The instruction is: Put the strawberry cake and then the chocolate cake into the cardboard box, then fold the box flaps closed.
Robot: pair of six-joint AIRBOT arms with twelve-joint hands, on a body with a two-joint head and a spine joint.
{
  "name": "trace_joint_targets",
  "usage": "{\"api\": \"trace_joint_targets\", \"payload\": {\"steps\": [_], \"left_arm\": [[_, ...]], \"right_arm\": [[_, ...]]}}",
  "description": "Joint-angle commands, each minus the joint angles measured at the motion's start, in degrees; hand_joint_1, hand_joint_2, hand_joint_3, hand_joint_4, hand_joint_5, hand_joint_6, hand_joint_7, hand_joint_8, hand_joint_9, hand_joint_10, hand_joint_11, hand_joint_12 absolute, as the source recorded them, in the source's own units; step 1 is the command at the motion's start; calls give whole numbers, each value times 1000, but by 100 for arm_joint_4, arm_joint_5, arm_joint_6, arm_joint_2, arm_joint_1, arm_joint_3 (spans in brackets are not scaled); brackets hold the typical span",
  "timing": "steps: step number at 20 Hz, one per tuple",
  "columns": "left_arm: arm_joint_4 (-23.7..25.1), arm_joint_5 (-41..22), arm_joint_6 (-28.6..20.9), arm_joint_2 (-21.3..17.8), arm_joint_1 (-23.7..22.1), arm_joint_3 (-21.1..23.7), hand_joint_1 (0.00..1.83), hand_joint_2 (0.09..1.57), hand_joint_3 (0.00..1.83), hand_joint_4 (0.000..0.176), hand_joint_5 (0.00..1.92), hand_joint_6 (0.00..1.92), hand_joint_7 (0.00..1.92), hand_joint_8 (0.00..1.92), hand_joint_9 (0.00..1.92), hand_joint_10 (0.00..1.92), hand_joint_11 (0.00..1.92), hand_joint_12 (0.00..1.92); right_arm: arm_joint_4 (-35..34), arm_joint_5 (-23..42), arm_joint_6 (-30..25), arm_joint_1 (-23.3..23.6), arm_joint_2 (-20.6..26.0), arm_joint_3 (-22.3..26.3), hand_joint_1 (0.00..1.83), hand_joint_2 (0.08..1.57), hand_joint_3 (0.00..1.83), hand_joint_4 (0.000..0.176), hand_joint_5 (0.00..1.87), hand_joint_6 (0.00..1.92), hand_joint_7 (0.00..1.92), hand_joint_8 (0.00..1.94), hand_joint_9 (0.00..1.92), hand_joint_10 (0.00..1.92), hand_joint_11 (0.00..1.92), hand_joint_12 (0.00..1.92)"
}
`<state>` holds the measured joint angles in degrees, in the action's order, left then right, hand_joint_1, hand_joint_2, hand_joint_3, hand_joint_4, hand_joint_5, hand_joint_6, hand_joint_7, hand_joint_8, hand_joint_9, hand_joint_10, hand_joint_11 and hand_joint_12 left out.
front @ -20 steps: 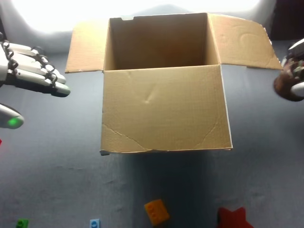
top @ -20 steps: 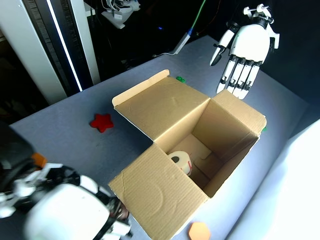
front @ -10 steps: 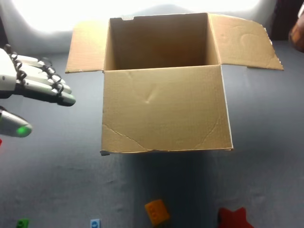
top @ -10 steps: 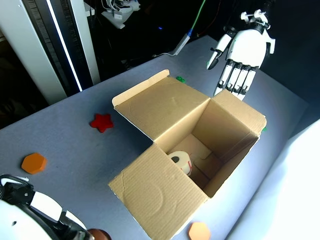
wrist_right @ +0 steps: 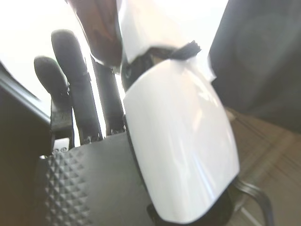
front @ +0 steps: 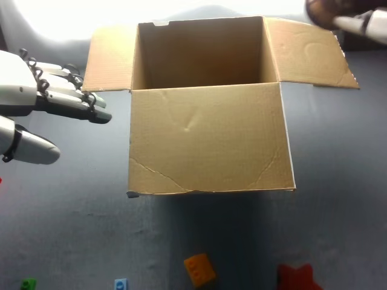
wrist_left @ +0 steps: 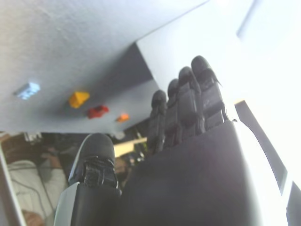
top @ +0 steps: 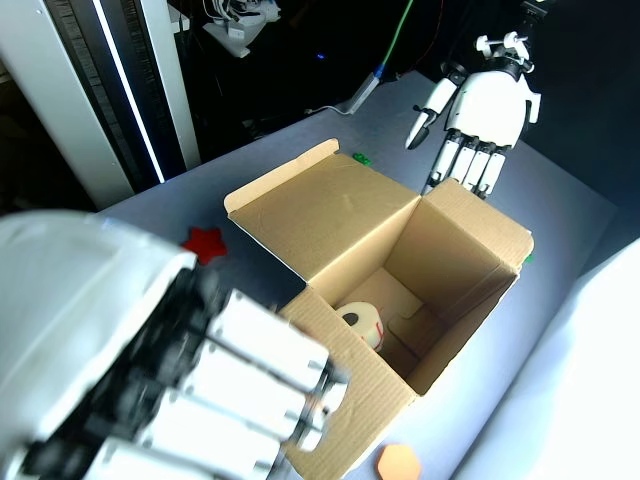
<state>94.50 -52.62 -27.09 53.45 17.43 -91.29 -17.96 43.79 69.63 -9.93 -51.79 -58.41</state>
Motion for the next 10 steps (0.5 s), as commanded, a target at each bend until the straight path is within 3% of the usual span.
{"api": "trace_joint_targets", "payload": {"steps": [1,5,6,7,8,10], "left_arm": [[-429,-81,16,-26,11,-11,0,1377,0,25,118,0,111,1,141,2,0,514],[-504,-73,77,-13,139,-21,0,1369,0,32,102,4,101,1,132,0,0,492],[-516,-65,81,-9,149,-21,0,1367,0,32,109,5,101,1,117,2,0,453],[-516,-55,81,-7,157,-17,0,1366,0,31,110,3,99,0,113,1,0,465],[-516,-42,83,-7,166,-12,0,1365,0,30,103,0,87,0,107,0,0,467],[-517,-2,117,-5,198,-11,0,1366,0,29,107,2,87,1,113,3,0,469]], "right_arm": [[184,782,-45,-20,25,-2,1337,1190,1,0,807,1162,883,1214,713,1476,338,1807],[443,1099,-251,-187,-273,-16,1344,1170,0,0,857,1084,935,1131,731,1440,365,1785],[471,1168,-248,-205,-366,-38,1223,1175,0,0,848,1122,906,1189,691,1211,363,1779],[471,1212,-241,-208,-455,-72,1311,1188,1,0,826,1149,885,1173,698,1449,349,1782],[469,1237,-222,-206,-565,-116,1213,1186,1,0,827,1150,876,1240,665,1252,341,1776],[439,1280,-151,-220,-769,-178,1198,1176,0,0,851,1100,890,1250,685,1147,345,1774]]}}
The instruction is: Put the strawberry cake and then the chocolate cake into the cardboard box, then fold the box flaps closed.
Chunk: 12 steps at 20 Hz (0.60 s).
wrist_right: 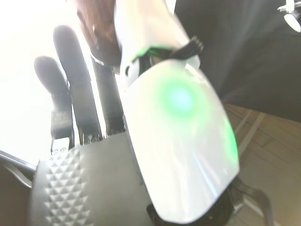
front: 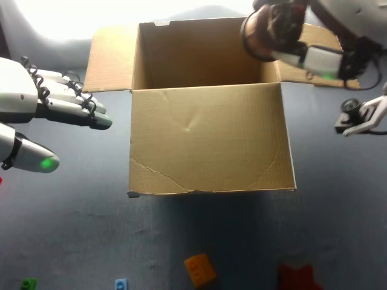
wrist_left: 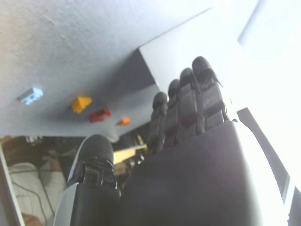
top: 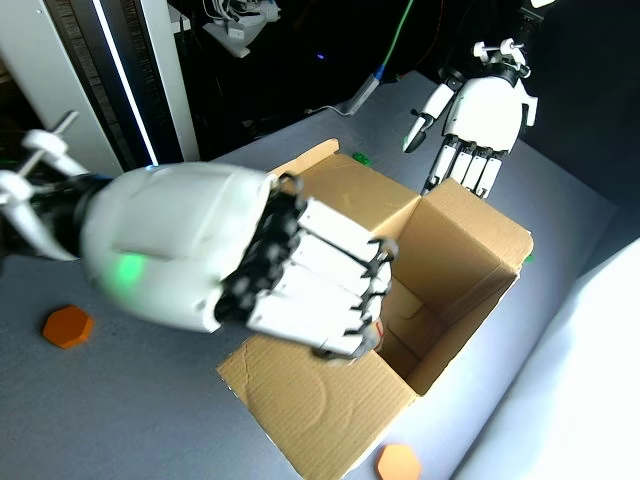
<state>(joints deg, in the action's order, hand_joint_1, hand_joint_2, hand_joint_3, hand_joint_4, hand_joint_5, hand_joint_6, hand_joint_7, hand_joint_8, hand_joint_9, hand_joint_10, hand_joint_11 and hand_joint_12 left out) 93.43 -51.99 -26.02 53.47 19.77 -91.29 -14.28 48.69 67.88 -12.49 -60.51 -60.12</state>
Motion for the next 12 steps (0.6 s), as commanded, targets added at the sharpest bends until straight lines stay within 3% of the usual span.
{"api": "trace_joint_targets", "payload": {"steps": [1,2,3,5,6,7,8,10,12], "left_arm": [[-411,-59,21,-7,-16,-12,0,1363,0,33,103,0,92,3,115,4,0,471],[-414,-50,28,-7,-5,-16,0,1360,0,34,96,0,90,2,113,3,0,471],[-418,-47,33,-7,-5,-18,0,1358,0,34,100,1,89,1,112,1,0,440],[-441,-35,39,-7,-5,-22,0,1364,1,33,82,0,76,0,98,0,0,404],[-444,-24,46,-4,-5,-22,0,1367,2,34,85,1,78,1,100,1,0,405],[-445,-20,46,2,-5,-21,0,1366,1,36,84,1,78,1,102,2,0,429],[-446,-16,46,6,-5,-20,0,1367,1,38,92,3,86,2,111,4,0,452],[-452,-6,54,13,-6,-20,0,1374,2,31,107,4,88,1,114,2,0,449],[-459,11,62,17,-6,-20,0,1371,0,31,115,4,88,2,120,3,0,476]], "right_arm": [[37,793,36,5,0,-47,1197,1175,0,0,850,1104,895,1242,689,1145,349,1782],[37,794,88,-17,-74,-90,1199,1173,0,0,860,1081,895,1248,688,1147,351,1792],[37,817,113,-42,-137,-147,1313,1179,1,0,833,1110,908,1193,711,1407,346,1805],[35,831,113,-102,-261,-294,1188,1195,1,0,814,1147,856,1295,666,1208,350,1819],[35,826,113,-137,-321,-366,1085,1231,0,0,756,1295,723,775,585,1132,303,1837],[34,816,112,-163,-367,-420,1042,1190,0,0,621,669,723,419,562,1048,304,1790],[26,845,78,-184,-408,-457,969,1186,0,0,554,299,681,183,526,970,266,1699],[23,885,67,-187,-485,-518,804,1196,0,0,379,32,525,11,487,641,104,1601],[22,909,60,-186,-555,-559,773,1160,0,0,307,1,437,0,512,366,81,1527]]}}
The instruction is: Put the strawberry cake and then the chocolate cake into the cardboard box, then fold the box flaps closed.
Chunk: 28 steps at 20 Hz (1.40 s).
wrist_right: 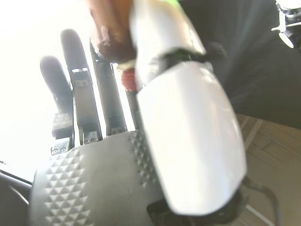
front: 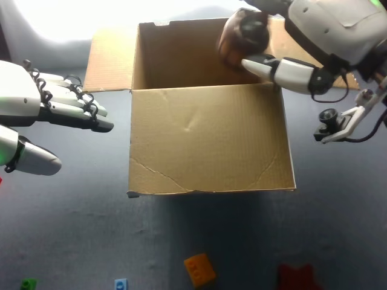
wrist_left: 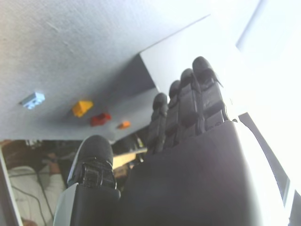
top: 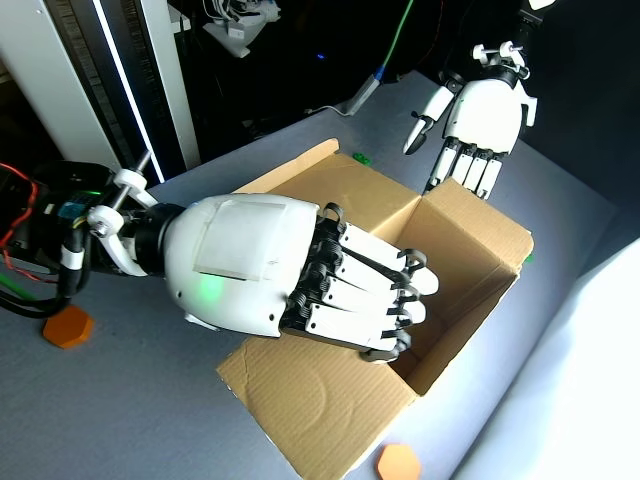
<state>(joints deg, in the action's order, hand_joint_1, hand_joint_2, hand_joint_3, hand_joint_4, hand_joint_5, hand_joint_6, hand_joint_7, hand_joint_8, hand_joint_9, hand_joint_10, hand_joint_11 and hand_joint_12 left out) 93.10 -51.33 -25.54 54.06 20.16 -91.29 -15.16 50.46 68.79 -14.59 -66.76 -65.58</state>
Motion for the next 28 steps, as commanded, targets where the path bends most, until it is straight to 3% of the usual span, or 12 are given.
{"api": "trace_joint_targets", "payload": {"steps": [1,5,6,7,8,10,15,19,20,21,26,28], "left_arm": [[-433,-42,16,-39,-45,-20,0,1370,0,31,121,4,97,3,123,3,0,499],[-529,19,56,-24,-46,-21,0,1368,0,30,116,1,94,0,119,1,0,486],[-587,40,88,-24,-50,-27,0,1366,0,31,110,0,90,0,117,0,0,485],[-630,51,106,-24,-59,-39,0,1362,0,34,114,1,101,3,129,4,0,509],[-706,66,140,-22,-77,-64,0,1362,0,32,123,5,113,7,133,5,0,513],[-772,90,184,-12,-140,-109,0,1367,1,29,115,1,115,6,137,6,0,517],[-783,130,224,-13,-519,-222,0,1367,1,25,128,12,117,4,141,5,0,504],[-657,129,232,-18,-869,-230,0,1372,1,20,116,1,93,0,128,0,0,516],[-610,129,212,-35,-930,-214,0,1372,1,21,127,5,97,3,127,0,0,513],[-496,111,210,-73,-1049,-175,0,1369,0,17,139,7,111,5,140,4,0,530],[33,66,138,-107,-1514,-138,0,1377,2,14,134,0,103,1,119,2,0,499],[362,66,96,-45,-1868,-129,0,1372,0,14,146,5,113,5,122,5,0,495]], "right_arm": [[109,743,-32,24,40,-35,754,1131,0,0,247,0,373,0,488,225,60,1439],[109,751,-30,21,15,-65,741,1106,0,0,191,0,318,0,457,95,6,1359],[109,751,-24,23,29,-62,681,1074,0,12,128,0,253,0,372,41,0,1177],[109,748,-3,28,59,-55,596,953,0,27,4,0,92,5,184,17,0,690],[109,694,36,51,130,-27,567,923,0,27,0,0,54,2,121,12,0,434],[26,606,51,91,305,51,512,920,0,25,0,0,12,1,42,6,0,226],[-567,232,297,316,1094,340,530,937,4,21,0,0,24,5,38,5,0,40],[-814,-88,744,135,1850,689,564,1010,7,17,18,2,82,3,75,5,0,226],[-891,-156,884,44,2011,751,557,1032,9,8,32,5,99,4,81,5,0,287],[-942,-186,1079,-88,2197,817,424,1079,27,0,42,7,109,6,81,5,0,297],[-1342,-795,1642,-565,2533,917,24,1190,12,0,82,2,115,0,86,0,0,192],[-1674,-915,1901,-816,2470,852,0,1195,4,0,96,2,119,1,94,2,0,219]]}}
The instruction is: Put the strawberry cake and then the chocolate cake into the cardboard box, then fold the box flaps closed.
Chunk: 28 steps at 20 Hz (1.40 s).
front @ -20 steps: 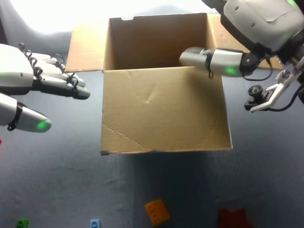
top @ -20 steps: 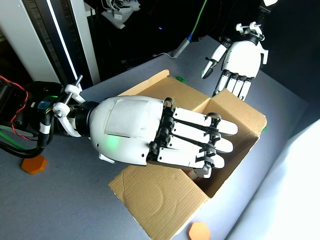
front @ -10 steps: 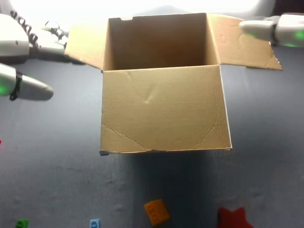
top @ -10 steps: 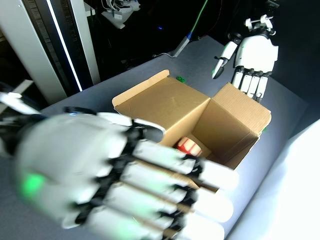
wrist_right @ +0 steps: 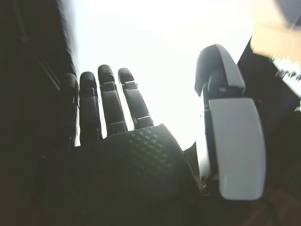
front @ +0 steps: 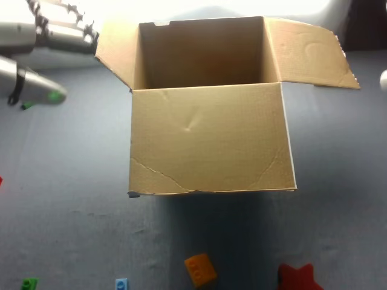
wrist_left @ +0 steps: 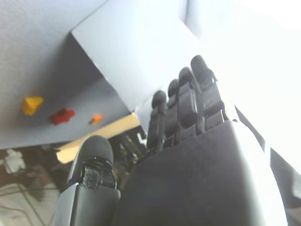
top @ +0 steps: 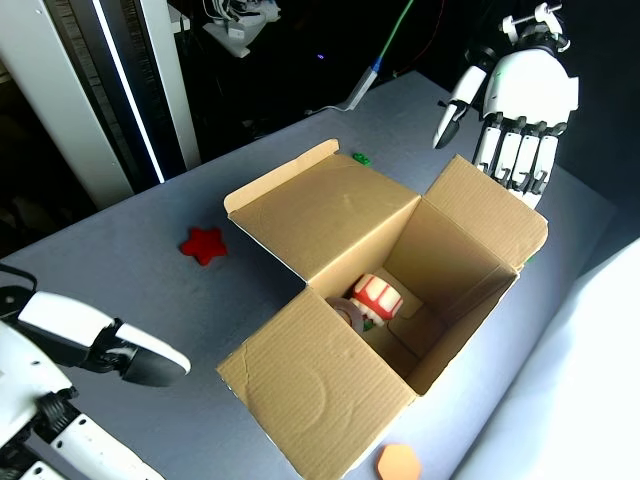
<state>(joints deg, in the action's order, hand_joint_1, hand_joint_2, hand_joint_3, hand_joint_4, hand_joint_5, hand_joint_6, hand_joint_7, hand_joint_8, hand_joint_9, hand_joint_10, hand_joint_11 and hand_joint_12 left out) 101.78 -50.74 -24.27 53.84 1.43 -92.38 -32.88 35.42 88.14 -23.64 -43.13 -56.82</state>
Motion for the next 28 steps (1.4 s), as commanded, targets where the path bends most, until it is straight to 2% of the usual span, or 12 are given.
{"api": "trace_joint_targets", "payload": {"steps": [1,3,9,12,16,18,19,20,22,24,27,28], "left_arm": [[-417,7,-41,9,-119,-10,0,1371,0,12,133,2,108,2,122,3,0,509],[-227,6,-83,169,-307,-30,0,1369,0,14,133,1,119,3,134,6,0,535],[191,6,-116,538,-344,113,0,1365,0,17,117,1,112,1,128,1,0,478],[272,4,-116,690,-278,96,0,1366,0,21,115,1,93,0,118,0,0,465],[423,-52,-116,918,-130,-9,0,1371,0,19,68,0,85,0,93,0,0,379],[466,-81,-115,1064,-46,-108,0,1357,0,28,64,0,89,1,99,1,0,430],[487,-81,-108,1116,6,-159,0,1353,0,30,74,4,94,3,94,0,0,436],[513,-81,-105,1151,48,-196,0,1344,0,42,59,1,90,1,87,0,0,425],[521,-81,-85,1203,193,-272,0,1344,0,46,39,1,83,0,92,2,0,382],[521,-81,-78,1209,295,-289,0,1346,0,40,50,3,102,4,129,10,0,382],[520,-81,-78,1207,408,-324,0,1360,3,23,49,2,84,1,109,0,0,434],[505,-81,-79,1206,403,-340,0,1360,3,23,49,2,84,1,109,0,0,434]], "right_arm": [[-83,524,184,-23,27,-88,0,1207,9,0,99,3,120,2,93,1,0,215],[-489,282,572,-265,-126,-217,0,1237,9,0,125,6,151,5,124,8,0,308],[-321,45,520,-816,-435,-275,0,1295,5,0,73,1,86,1,70,2,0,91],[-112,83,486,-1096,-660,-276,0,1294,2,0,70,3,96,2,78,4,0,166],[766,355,152,-1324,-977,-276,0,1289,0,0,79,3,110,4,84,4,0,98],[864,413,-88,-1197,-995,-275,0,1278,0,0,85,4,101,0,72,0,0,133],[869,454,-153,-1064,-989,-276,0,1275,0,0,70,3,87,1,53,1,0,74],[877,497,-234,-942,-971,-275,0,1278,0,0,86,4,118,1,83,8,0,116],[1327,631,-898,-651,-852,-264,0,1280,0,0,93,4,134,3,96,9,0,160],[1504,810,-1126,-481,-723,-161,0,1271,0,0,69,4,124,3,60,8,0,16],[1528,858,-1130,-113,-537,72,0,1278,1,0,83,8,149,9,111,25,48,27],[1528,874,-1130,7,-486,145,0,1278,1,0,83,8,149,9,111,25,48,27]]}}
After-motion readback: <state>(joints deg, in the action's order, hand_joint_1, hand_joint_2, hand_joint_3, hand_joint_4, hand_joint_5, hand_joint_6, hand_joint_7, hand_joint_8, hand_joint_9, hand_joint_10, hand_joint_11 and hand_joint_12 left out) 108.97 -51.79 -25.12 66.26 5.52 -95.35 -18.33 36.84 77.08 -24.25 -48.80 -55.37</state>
